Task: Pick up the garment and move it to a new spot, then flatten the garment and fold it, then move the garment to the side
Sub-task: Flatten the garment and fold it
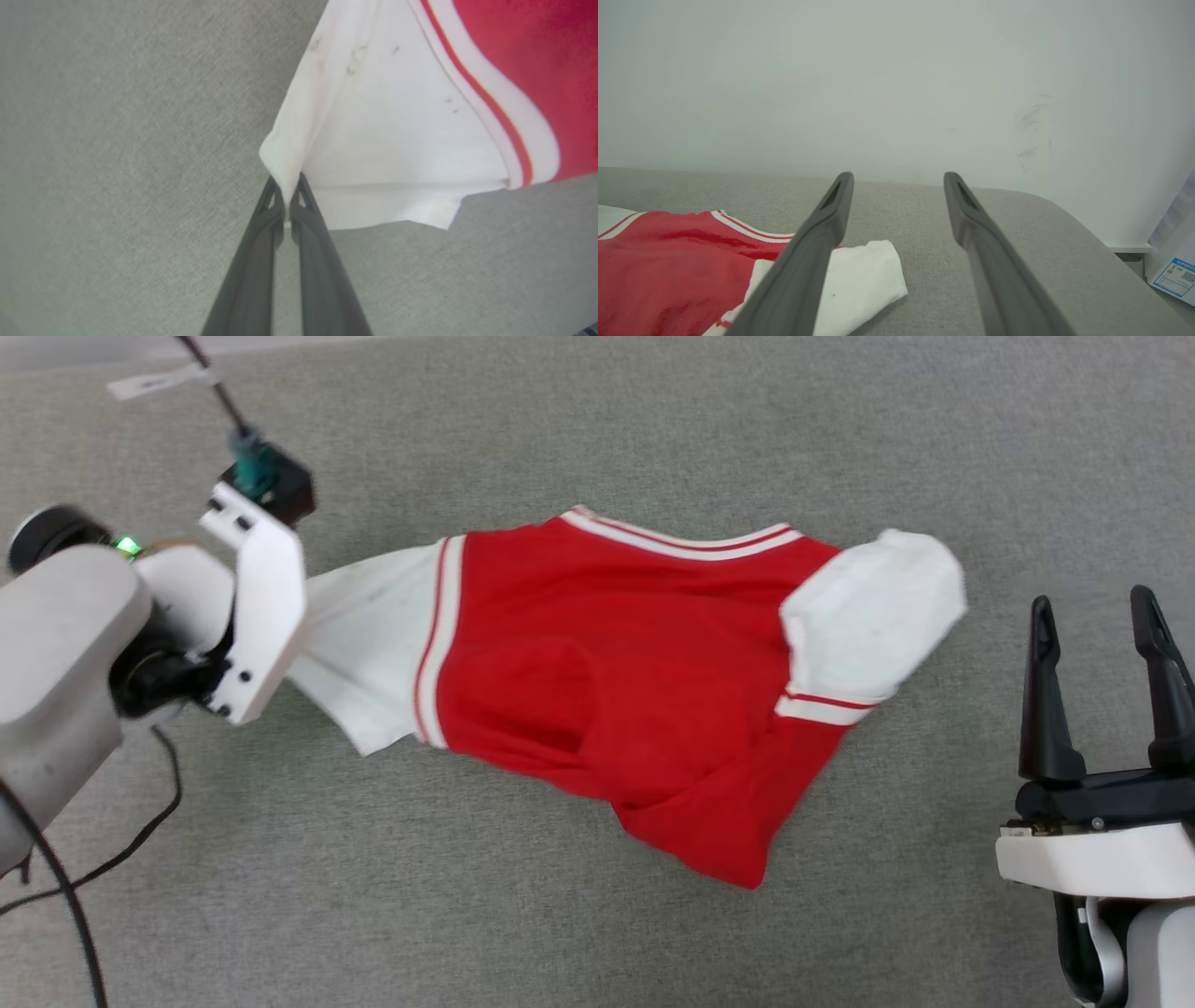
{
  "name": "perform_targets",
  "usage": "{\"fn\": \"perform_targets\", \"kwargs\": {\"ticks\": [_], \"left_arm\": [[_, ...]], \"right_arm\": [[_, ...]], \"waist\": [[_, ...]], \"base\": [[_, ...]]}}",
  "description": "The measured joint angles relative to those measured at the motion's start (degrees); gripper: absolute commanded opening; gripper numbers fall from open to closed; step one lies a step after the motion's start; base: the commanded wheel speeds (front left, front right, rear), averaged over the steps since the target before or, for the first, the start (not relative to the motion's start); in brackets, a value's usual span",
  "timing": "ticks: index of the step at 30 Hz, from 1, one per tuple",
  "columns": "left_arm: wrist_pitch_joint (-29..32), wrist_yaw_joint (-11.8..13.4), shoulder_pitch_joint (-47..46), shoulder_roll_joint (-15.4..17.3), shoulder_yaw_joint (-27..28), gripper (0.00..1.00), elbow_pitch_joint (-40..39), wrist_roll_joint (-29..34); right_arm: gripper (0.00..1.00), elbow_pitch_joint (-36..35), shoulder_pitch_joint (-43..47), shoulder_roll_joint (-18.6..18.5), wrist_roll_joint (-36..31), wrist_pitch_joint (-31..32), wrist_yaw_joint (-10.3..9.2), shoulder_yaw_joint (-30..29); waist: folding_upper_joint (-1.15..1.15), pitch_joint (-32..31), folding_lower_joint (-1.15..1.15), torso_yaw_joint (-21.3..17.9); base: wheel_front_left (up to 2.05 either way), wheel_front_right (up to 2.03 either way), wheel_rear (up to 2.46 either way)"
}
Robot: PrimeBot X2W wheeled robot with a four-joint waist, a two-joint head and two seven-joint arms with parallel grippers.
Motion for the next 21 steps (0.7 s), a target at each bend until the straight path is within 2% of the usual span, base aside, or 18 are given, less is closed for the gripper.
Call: {"fn": "perform_targets", "kwargs": {"ticks": [3, 6, 7, 8, 13, 19, 21], "left_arm": [[-0.96, 0.00, 2.61, 1.81, -0.03, 0.00, 2.42, -1.47], [-3.14, 0.02, 4.77, 1.82, 0.01, 0.00, 4.98, -2.27], [-4.16, 0.10, 5.26, 1.48, 0.07, 0.45, 5.67, -2.27], [-5.37, 0.20, 5.69, 0.88, 0.14, 1.00, 6.30, -2.20], [-16.72, 1.25, 6.06, -1.38, 1.21, 1.00, 8.14, 1.90], [-36.08, 5.61, 8.23, -2.35, 4.38, 1.00, 7.15, 6.33], [-41.95, 8.12, 10.07, -2.15, 5.86, 1.00, 6.16, 6.51]], "right_arm": [[1.00, 0.35, 0.01, 0.01, -0.47, 0.00, 0.00, 0.42], [1.00, 1.00, 0.04, 0.00, -0.93, 0.00, 0.00, 0.63], [1.00, 1.24, 0.04, -0.04, -0.96, 0.00, 0.00, 0.67], [1.00, 1.49, 0.04, -0.13, -0.97, 0.00, 0.00, 0.68], [1.00, 2.21, -0.30, -1.65, -1.05, 0.00, 0.00, 1.24], [1.00, 3.86, -4.05, -6.10, -1.15, 0.00, 0.00, 1.93], [1.00, 5.02, -5.84, -8.33, -1.09, 0.00, 0.00, 2.56]], "waist": [[0.00, -0.89, 0.00, 0.86], [0.00, -1.24, 0.00, 1.24], [0.00, -1.32, 0.00, 1.30], [0.00, -1.44, 0.00, 1.39], [0.00, -2.95, 0.00, 1.82], [0.00, -6.00, 0.00, 2.19], [0.00, -7.02, 0.00, 2.45]], "base": [[0.00, 0.00, 0.00], [0.00, 0.00, 0.00], [0.00, 0.00, 0.00], [0.00, 0.00, 0.00], [0.00, 0.00, 0.00], [0.00, 0.00, 0.00], [0.00, 0.00, 0.00]]}}
